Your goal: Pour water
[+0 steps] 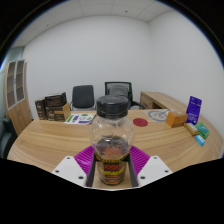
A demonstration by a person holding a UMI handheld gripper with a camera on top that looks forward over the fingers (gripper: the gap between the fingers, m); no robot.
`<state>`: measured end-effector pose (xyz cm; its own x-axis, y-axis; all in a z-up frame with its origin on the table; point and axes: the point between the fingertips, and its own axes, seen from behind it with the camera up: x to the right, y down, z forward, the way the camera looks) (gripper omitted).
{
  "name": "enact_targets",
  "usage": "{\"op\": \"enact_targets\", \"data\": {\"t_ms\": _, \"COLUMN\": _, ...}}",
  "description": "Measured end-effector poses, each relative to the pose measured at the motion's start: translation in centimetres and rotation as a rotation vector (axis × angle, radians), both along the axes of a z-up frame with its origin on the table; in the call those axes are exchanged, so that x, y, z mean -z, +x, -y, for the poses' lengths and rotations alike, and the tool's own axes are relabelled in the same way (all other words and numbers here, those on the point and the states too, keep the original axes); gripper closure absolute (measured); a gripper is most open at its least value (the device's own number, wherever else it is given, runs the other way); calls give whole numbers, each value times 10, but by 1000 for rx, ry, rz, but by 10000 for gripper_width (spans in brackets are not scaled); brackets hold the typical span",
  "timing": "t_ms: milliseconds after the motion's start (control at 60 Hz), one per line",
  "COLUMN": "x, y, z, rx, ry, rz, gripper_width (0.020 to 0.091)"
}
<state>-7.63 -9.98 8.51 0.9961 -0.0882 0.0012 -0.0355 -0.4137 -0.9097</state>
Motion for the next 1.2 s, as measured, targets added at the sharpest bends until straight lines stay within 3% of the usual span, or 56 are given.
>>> {"op": "enact_targets", "data": {"t_ms": 183, "x": -2, "y": 1, "z": -3, "rx": 10, "ry": 29, "rz": 11, "gripper_width": 709}}
{"op": "enact_targets", "data": {"t_ms": 300, "x": -12, "y": 6, "z": -4, "rx": -5, "ry": 26, "rz": 41, "gripper_width": 740}}
{"op": "enact_targets", "data": {"t_ms": 533, "x": -93, "y": 61, "z": -54, "rx": 10, "ry": 88, "rz": 206, "gripper_width": 741}}
{"op": "enact_targets", "data": {"t_ms": 700, "x": -146, "y": 136, "z": -122, "rx": 13, "ry": 100, "rz": 554, "gripper_width": 740}}
{"op": "enact_targets", "data": {"t_ms": 850, "x": -172, "y": 186, "z": -195, "rx": -3, "ry": 57, "rz": 960, "gripper_width": 740}}
{"op": "enact_targets", "data": {"t_ms": 967, "x": -170, "y": 200, "z": -249, "rx": -30, "ry": -9, "rz": 1315, "gripper_width": 740}}
{"op": "enact_targets", "data": {"t_ms": 1200, "x": -128, "y": 181, "z": -315, "rx": -221, "ry": -102, "rz": 1920, "gripper_width": 742}}
